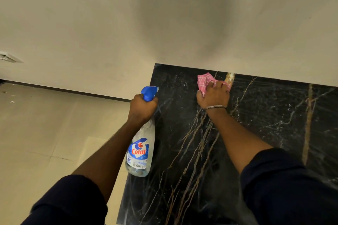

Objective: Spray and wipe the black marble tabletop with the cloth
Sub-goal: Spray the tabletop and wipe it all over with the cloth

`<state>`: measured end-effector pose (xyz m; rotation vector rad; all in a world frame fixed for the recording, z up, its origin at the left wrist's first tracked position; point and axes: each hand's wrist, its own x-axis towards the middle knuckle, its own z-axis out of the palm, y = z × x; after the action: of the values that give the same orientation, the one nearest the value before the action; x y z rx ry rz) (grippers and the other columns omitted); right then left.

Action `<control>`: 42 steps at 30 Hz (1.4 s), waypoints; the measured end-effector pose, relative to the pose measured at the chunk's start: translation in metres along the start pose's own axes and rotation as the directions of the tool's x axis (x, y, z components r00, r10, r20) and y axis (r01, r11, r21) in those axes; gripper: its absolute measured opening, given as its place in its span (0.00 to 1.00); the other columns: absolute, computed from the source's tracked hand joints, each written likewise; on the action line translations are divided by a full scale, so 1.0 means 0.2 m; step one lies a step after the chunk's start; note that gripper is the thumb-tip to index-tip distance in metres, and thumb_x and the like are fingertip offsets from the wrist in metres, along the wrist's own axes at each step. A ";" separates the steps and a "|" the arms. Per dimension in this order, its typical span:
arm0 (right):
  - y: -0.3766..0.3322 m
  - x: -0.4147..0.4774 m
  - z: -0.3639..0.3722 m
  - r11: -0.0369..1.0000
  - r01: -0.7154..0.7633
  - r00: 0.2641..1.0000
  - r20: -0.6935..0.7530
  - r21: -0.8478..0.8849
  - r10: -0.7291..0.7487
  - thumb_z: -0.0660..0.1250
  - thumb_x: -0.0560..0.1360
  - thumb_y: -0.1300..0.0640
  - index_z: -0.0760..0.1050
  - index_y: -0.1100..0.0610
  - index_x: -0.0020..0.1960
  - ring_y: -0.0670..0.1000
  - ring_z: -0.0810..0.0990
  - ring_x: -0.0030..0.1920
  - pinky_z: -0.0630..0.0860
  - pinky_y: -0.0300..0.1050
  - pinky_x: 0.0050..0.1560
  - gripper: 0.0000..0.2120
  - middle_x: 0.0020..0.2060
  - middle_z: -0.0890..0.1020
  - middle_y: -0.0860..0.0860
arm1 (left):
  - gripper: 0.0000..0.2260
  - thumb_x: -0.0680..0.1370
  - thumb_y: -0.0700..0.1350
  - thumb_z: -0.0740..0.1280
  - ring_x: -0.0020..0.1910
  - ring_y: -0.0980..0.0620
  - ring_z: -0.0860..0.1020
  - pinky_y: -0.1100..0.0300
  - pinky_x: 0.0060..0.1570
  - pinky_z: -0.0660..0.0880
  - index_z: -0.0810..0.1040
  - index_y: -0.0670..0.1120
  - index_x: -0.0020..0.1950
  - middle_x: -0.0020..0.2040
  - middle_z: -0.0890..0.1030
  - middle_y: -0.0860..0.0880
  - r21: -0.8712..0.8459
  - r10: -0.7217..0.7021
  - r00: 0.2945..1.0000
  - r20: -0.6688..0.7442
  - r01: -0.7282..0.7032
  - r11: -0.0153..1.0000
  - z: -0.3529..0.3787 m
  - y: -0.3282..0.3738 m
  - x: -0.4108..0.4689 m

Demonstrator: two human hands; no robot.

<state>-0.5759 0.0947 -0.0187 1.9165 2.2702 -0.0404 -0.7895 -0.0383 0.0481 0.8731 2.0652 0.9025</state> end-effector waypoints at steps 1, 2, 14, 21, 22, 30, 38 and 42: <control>-0.07 -0.02 0.00 1.000 0.008 1.000 -0.005 0.014 -0.008 0.49 0.77 0.36 0.71 0.63 0.66 0.65 0.73 0.59 0.71 0.56 0.57 0.35 0.59 0.74 0.65 | 0.07 0.77 0.43 0.66 0.33 0.53 0.74 0.65 0.33 0.71 0.75 0.39 0.49 0.37 0.75 0.43 -0.007 -0.002 1.000 0.000 0.002 1.000 0.00 0.00 -0.01; -0.15 -0.05 0.00 0.998 0.041 0.999 -0.016 0.037 -0.040 0.45 0.77 0.36 0.72 0.63 0.64 0.63 0.73 0.57 0.71 0.55 0.56 0.36 0.57 0.75 0.65 | 0.07 0.77 0.43 0.66 0.32 0.53 0.74 0.65 0.33 0.71 0.75 0.39 0.49 0.37 0.75 0.44 -0.013 -0.003 1.000 0.003 0.003 1.000 0.00 -0.01 -0.02; -0.71 -0.17 -0.07 0.939 0.293 0.948 0.069 0.179 -0.309 0.66 0.75 0.42 0.64 0.56 0.73 0.60 0.68 0.66 0.73 0.50 0.60 0.32 0.67 0.68 0.59 | 0.07 0.76 0.42 0.68 0.30 0.53 0.72 0.64 0.31 0.70 0.75 0.39 0.45 0.34 0.74 0.44 0.044 -0.023 0.995 -0.093 0.027 0.999 -0.09 -0.11 -0.06; -0.36 -0.23 -0.04 0.967 0.155 0.980 0.091 0.205 -0.176 0.64 0.77 0.42 0.67 0.53 0.72 0.61 0.66 0.68 0.74 0.54 0.59 0.28 0.68 0.68 0.58 | 0.04 0.77 0.41 0.66 0.31 0.55 0.72 0.65 0.33 0.69 0.74 0.42 0.44 0.33 0.73 0.48 0.008 -0.009 0.999 -0.037 0.009 1.000 -0.05 -0.03 -0.14; -0.30 -0.24 -0.03 0.969 0.134 0.984 0.092 0.206 -0.155 0.63 0.77 0.42 0.66 0.53 0.73 0.62 0.65 0.69 0.74 0.55 0.60 0.28 0.69 0.67 0.59 | 0.04 0.77 0.41 0.66 0.31 0.54 0.72 0.65 0.33 0.70 0.74 0.41 0.45 0.33 0.73 0.47 0.002 0.000 0.999 -0.034 0.000 1.000 -0.04 -0.02 -0.15; -0.01 -0.28 0.03 0.979 -0.025 0.995 0.096 0.201 0.005 0.60 0.78 0.40 0.63 0.54 0.75 0.64 0.66 0.69 0.76 0.58 0.59 0.30 0.70 0.65 0.61 | 0.04 0.78 0.41 0.65 0.33 0.53 0.73 0.64 0.35 0.71 0.74 0.40 0.48 0.35 0.74 0.45 -0.028 0.041 0.999 -0.025 -0.042 0.999 0.00 -0.04 -0.17; -0.36 -0.34 0.02 0.981 -0.049 0.997 0.070 0.188 0.036 0.58 0.79 0.39 0.60 0.55 0.76 0.65 0.65 0.69 0.75 0.57 0.61 0.31 0.71 0.63 0.63 | 0.05 0.77 0.42 0.66 0.33 0.53 0.74 0.63 0.36 0.73 0.74 0.41 0.47 0.35 0.75 0.45 0.000 0.053 0.998 0.042 -0.054 0.999 -0.14 -0.11 -0.08; -0.75 -0.41 0.01 0.962 0.025 0.999 0.030 0.272 -0.034 0.60 0.78 0.41 0.63 0.55 0.74 0.64 0.67 0.68 0.76 0.55 0.60 0.29 0.69 0.66 0.63 | 0.05 0.77 0.43 0.66 0.32 0.52 0.74 0.61 0.36 0.73 0.74 0.42 0.45 0.34 0.74 0.44 0.008 0.069 0.996 0.059 -0.069 0.998 -0.22 -0.18 -0.03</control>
<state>-0.7088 -0.0121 -0.0225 1.9886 2.3743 -0.4053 -0.8321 -0.0753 0.0441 0.9703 2.0018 0.8932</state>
